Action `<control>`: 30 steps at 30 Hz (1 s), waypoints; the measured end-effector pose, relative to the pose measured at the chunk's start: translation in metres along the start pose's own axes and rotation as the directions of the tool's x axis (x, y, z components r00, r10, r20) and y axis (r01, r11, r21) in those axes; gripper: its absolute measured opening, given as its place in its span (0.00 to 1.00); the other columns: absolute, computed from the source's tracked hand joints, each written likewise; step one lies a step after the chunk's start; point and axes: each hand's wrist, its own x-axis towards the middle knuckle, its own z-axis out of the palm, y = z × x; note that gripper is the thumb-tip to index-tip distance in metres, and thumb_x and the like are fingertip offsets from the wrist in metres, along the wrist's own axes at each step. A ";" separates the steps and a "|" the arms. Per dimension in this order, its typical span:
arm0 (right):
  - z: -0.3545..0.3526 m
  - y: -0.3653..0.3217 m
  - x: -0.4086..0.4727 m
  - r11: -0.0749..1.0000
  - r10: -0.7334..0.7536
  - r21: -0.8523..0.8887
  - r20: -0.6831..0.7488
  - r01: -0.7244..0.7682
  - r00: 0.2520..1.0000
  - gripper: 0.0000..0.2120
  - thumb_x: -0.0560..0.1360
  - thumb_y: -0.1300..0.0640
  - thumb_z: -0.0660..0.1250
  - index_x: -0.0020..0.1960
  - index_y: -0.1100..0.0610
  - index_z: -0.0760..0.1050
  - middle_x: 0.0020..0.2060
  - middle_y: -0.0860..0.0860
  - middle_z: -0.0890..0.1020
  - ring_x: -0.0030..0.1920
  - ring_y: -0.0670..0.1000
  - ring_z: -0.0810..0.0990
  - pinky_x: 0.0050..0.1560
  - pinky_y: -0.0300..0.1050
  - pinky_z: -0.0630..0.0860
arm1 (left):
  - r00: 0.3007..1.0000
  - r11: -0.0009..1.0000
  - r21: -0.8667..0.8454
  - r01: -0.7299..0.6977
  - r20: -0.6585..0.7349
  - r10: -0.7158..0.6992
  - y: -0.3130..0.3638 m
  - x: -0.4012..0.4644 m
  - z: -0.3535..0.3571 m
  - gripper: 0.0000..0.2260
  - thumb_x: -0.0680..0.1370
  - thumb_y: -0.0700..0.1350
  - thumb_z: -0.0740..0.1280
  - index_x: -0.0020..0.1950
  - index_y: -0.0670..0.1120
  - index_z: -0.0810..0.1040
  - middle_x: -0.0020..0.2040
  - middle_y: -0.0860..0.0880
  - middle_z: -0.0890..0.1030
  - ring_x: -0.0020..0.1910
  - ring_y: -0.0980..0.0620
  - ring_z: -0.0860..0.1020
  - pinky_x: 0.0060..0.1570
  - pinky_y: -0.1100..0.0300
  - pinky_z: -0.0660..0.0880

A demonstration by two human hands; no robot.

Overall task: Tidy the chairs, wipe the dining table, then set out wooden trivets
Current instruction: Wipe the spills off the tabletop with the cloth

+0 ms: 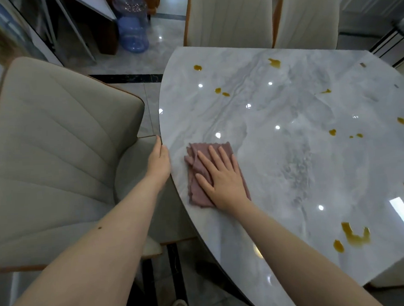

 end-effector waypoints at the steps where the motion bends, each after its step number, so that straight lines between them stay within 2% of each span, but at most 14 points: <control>1: -0.001 0.000 0.017 0.998 0.063 0.007 -0.006 -0.063 0.998 0.28 0.79 0.37 0.46 0.77 0.40 0.47 0.78 0.47 0.51 0.78 0.51 0.43 0.76 0.54 0.38 | 1.000 1.000 -0.024 0.011 0.010 -0.011 0.004 0.011 -0.002 0.21 0.84 0.46 0.49 0.78 0.50 0.56 0.74 0.50 0.66 0.70 0.52 0.66 0.65 0.63 0.62; 3: 0.000 -0.006 0.051 0.986 0.166 0.026 -0.016 -0.166 0.986 0.28 0.79 0.37 0.47 0.77 0.40 0.47 0.78 0.48 0.50 0.78 0.52 0.43 0.76 0.54 0.37 | 0.999 0.997 -0.067 0.028 0.039 -0.025 0.009 0.028 -0.006 0.21 0.84 0.46 0.50 0.78 0.50 0.56 0.74 0.50 0.65 0.70 0.52 0.66 0.66 0.62 0.63; 7: 0.002 -0.035 0.128 0.955 0.296 0.048 -0.046 -0.294 0.954 0.29 0.79 0.37 0.48 0.78 0.43 0.49 0.78 0.51 0.50 0.78 0.55 0.44 0.75 0.59 0.38 | 0.993 0.994 -0.096 0.045 0.111 -0.034 0.014 0.054 -0.016 0.21 0.84 0.46 0.50 0.78 0.51 0.56 0.74 0.49 0.66 0.71 0.52 0.66 0.71 0.53 0.62; 10: 0.001 -0.058 0.176 0.948 0.317 0.061 -0.052 -0.313 0.947 0.29 0.79 0.37 0.48 0.78 0.44 0.49 0.78 0.52 0.50 0.78 0.56 0.44 0.75 0.61 0.38 | 0.989 0.996 -0.093 0.008 0.149 0.006 0.013 0.058 -0.019 0.21 0.84 0.46 0.50 0.78 0.49 0.56 0.74 0.50 0.65 0.72 0.53 0.64 0.72 0.56 0.60; 13: 0.000 -0.064 0.190 0.953 0.301 0.046 -0.048 -0.299 0.953 0.29 0.79 0.38 0.48 0.78 0.44 0.49 0.78 0.52 0.50 0.78 0.56 0.44 0.74 0.61 0.38 | 0.993 0.987 -0.160 0.020 0.122 0.000 0.015 0.055 -0.015 0.20 0.84 0.44 0.51 0.77 0.45 0.58 0.74 0.47 0.66 0.72 0.52 0.64 0.71 0.58 0.60; 18: 0.001 -0.059 0.158 0.979 0.201 0.054 -0.057 -0.198 0.978 0.26 0.80 0.41 0.48 0.78 0.41 0.48 0.78 0.49 0.51 0.78 0.52 0.44 0.75 0.56 0.37 | 0.987 0.982 -0.183 0.047 0.159 -0.018 0.015 0.055 -0.015 0.21 0.84 0.45 0.51 0.78 0.47 0.54 0.75 0.48 0.63 0.73 0.52 0.63 0.73 0.54 0.59; 23: 0.002 -0.059 0.086 0.973 0.232 0.032 -0.058 -0.231 0.971 0.26 0.81 0.43 0.49 0.77 0.41 0.48 0.78 0.48 0.52 0.78 0.51 0.45 0.76 0.54 0.38 | 0.987 0.979 -0.179 0.093 0.143 -0.068 0.013 0.049 -0.015 0.21 0.84 0.45 0.50 0.78 0.49 0.55 0.75 0.47 0.64 0.72 0.50 0.65 0.72 0.53 0.61; 30: 0.002 -0.044 -0.008 0.954 0.300 -0.003 -0.018 -0.300 0.954 0.26 0.81 0.42 0.47 0.77 0.41 0.46 0.78 0.47 0.49 0.78 0.50 0.43 0.76 0.54 0.39 | 0.996 0.999 0.016 0.049 0.078 -0.050 -0.003 -0.001 -0.004 0.21 0.84 0.47 0.49 0.78 0.52 0.55 0.73 0.48 0.67 0.69 0.48 0.68 0.68 0.59 0.62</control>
